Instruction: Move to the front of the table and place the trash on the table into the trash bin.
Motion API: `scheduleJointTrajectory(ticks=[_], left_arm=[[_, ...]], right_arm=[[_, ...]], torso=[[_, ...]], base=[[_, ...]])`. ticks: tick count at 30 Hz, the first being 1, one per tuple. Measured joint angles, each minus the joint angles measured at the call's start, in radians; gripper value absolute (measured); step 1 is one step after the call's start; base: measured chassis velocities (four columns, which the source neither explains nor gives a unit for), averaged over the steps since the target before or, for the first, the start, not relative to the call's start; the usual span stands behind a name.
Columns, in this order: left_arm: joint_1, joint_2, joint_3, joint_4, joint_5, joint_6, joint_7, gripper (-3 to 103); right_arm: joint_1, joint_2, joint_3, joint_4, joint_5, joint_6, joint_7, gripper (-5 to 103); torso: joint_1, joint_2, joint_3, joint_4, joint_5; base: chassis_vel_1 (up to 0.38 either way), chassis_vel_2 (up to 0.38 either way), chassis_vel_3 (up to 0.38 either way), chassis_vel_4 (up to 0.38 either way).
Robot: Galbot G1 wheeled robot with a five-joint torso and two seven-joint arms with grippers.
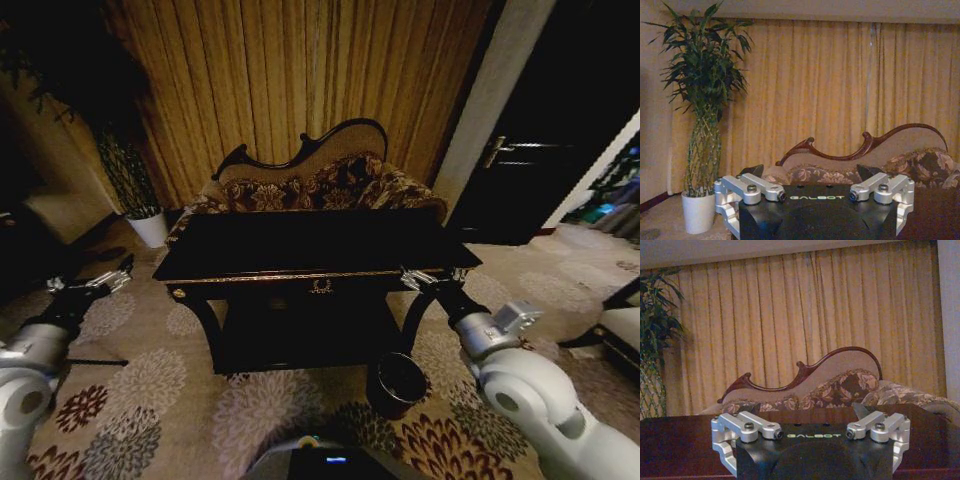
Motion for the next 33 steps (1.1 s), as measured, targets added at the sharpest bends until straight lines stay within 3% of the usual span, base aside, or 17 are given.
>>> scheduleJointTrajectory(ticks=[21, 33], left_arm=[[0.013, -0.01, 0.008, -0.102, 0.011, 0.068, -0.087, 100], [0.009, -0.012, 0.026, -0.111, 0.024, 0.074, -0.088, 100]], right_arm=[[-0.03, 0.034, -0.009, 0.007, -0.058, 0.007, -0.005, 100], [-0.048, 0.036, 0.0, 0.016, -0.07, 0.008, -0.006, 100]], torso=[[0.0, 0.0, 0.0, 0.0001, 0.0], [0.0, 0.0, 0.0, 0.0, -0.0003]], base=[[0.106, -0.107, -0.107, 0.11], [0.12, -0.11, -0.114, 0.108]])
